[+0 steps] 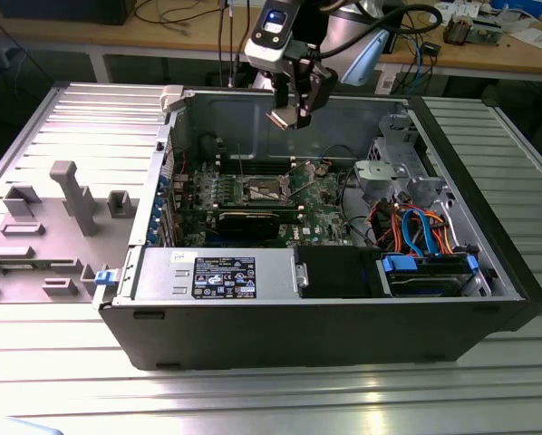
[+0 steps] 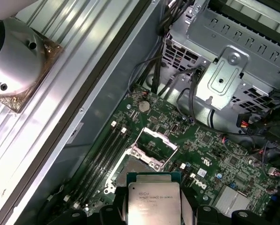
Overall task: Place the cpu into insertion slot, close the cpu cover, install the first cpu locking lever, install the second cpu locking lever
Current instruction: 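Place the cpu into insertion slot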
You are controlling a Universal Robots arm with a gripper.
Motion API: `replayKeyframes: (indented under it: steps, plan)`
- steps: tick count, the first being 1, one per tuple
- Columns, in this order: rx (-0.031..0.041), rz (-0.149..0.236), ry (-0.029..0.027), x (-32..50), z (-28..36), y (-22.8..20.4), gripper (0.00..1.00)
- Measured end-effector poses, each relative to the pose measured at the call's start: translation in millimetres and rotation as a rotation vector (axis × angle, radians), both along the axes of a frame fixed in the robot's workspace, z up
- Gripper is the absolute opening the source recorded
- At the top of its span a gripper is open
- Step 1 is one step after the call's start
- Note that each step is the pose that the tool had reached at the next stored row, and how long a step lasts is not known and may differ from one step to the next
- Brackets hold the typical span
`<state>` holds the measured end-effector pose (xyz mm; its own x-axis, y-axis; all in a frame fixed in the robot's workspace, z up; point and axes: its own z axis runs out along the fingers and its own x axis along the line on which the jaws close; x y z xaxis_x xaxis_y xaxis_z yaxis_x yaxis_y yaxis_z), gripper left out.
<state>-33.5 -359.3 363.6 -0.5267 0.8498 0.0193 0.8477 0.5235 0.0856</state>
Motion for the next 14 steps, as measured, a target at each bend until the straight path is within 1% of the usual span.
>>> replayKeyframes:
  steps: [14]
  plan:
    - [-0.0001,-0.006,0.0000,0.0,0.0,0.0,0.54]
